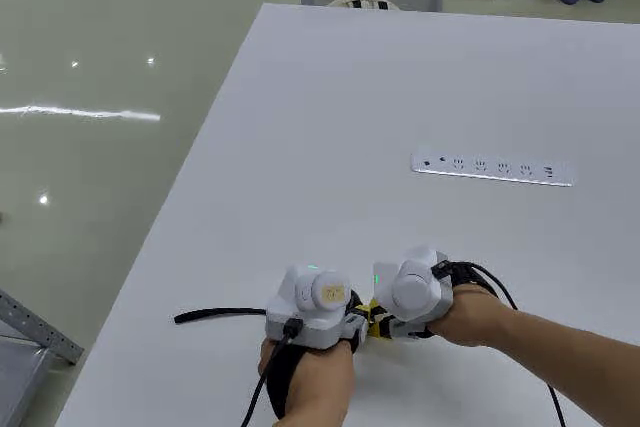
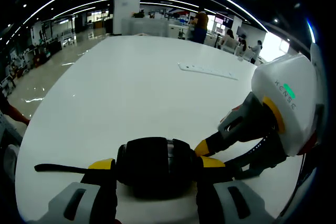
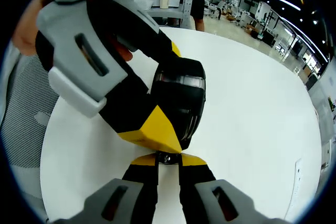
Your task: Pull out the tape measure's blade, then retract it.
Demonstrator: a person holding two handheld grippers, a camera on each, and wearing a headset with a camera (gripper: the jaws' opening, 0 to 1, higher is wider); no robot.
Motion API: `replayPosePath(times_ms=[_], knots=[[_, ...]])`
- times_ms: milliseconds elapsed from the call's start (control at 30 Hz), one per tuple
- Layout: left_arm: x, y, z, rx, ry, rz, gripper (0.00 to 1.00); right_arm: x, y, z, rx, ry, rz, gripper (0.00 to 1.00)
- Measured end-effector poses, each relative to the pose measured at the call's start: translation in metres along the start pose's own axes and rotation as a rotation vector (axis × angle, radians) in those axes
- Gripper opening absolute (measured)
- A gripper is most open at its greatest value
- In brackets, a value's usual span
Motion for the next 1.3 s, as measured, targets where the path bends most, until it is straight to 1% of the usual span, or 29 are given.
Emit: replayPosePath(times_ms=[300, 733, 933, 1167, 1300], knots=[[0.0005, 0.0003, -0.0001, 0.0, -0.007, 0.005, 0.58, 0.0006, -0.0001, -0.0003, 0.001, -0.005, 0.001, 0.15], [-0.0002, 0.0004, -0.0009, 0.001, -0.024, 0.008, 0.6, -0.0012, -0.0011, -0.0021, 0.012, -0.012, -0.013, 0.16], [-0.0001, -0.0002, -0.0019, 0.009, -0.039, 0.013, 0.6, -0.0013, 0.0, -0.0015, 0.016, -0.007, -0.016, 0.16], [0.0012, -0.0006, -0.002, 0.017, -0.026, 0.013, 0.61, -0.0018, -0.0003, -0.0025, 0.018, -0.002, -0.018, 0.17], [0.002, -0.0002, -0.002, 0.025, -0.02, 0.011, 0.63, -0.0008, 0.0002, -0.0018, 0.019, 0.007, -0.019, 0.19]])
Point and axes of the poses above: the centre of the closed fingertips' face, and the gripper's own axes: y roughly forward along the fingers, z roughly to its right, x roughly out of its underside, the point moved 10 cm from there along -y, roughly backward along the fingers
